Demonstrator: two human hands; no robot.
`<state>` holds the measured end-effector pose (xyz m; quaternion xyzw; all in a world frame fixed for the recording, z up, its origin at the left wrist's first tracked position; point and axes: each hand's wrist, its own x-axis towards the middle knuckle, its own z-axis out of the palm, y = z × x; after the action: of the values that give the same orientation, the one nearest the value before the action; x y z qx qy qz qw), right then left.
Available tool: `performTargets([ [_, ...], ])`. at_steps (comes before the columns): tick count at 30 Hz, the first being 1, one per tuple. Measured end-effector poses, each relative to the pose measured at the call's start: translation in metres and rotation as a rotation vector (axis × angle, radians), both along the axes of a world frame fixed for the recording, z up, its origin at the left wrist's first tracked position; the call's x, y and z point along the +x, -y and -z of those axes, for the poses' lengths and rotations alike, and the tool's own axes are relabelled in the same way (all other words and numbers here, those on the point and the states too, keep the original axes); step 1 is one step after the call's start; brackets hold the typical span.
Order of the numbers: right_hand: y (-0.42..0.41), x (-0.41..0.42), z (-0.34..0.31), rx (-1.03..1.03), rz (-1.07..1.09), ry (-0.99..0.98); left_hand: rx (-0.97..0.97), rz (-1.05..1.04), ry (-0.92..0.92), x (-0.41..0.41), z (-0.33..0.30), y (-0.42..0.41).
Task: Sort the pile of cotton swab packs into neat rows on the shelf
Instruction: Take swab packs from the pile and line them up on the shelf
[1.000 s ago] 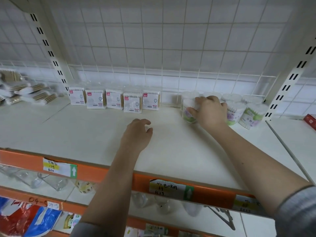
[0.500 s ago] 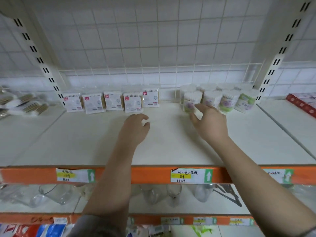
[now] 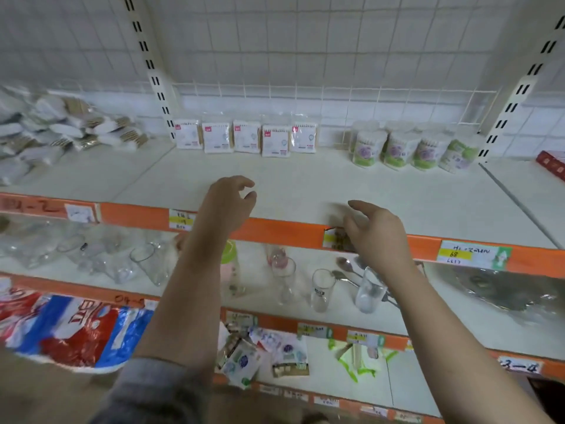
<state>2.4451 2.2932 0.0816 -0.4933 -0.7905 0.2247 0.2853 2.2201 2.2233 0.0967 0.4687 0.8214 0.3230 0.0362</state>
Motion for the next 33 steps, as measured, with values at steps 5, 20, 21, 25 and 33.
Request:
performTargets([
  [5,0.038,-0.008,0.002,-0.037,-0.056,-0.049,0.009,-0.025,-0.001,0.005,0.002,0.05],
  [20,0.099,-0.143,-0.004,0.006,-0.164,-0.046,0.068,-0.148,-0.029,-0.124,-0.001,0.142],
  [21,0.103,-0.16,-0.004,0.001,-0.164,-0.058,0.065,-0.143,-0.038,-0.142,-0.001,0.148],
  [25,0.124,-0.236,-0.001,-0.019,-0.143,-0.118,0.055,-0.128,-0.063,-0.219,-0.004,0.168],
  [33,0.147,-0.353,-0.006,-0.045,-0.101,-0.147,0.018,-0.114,-0.03,-0.339,-0.013,0.187],
])
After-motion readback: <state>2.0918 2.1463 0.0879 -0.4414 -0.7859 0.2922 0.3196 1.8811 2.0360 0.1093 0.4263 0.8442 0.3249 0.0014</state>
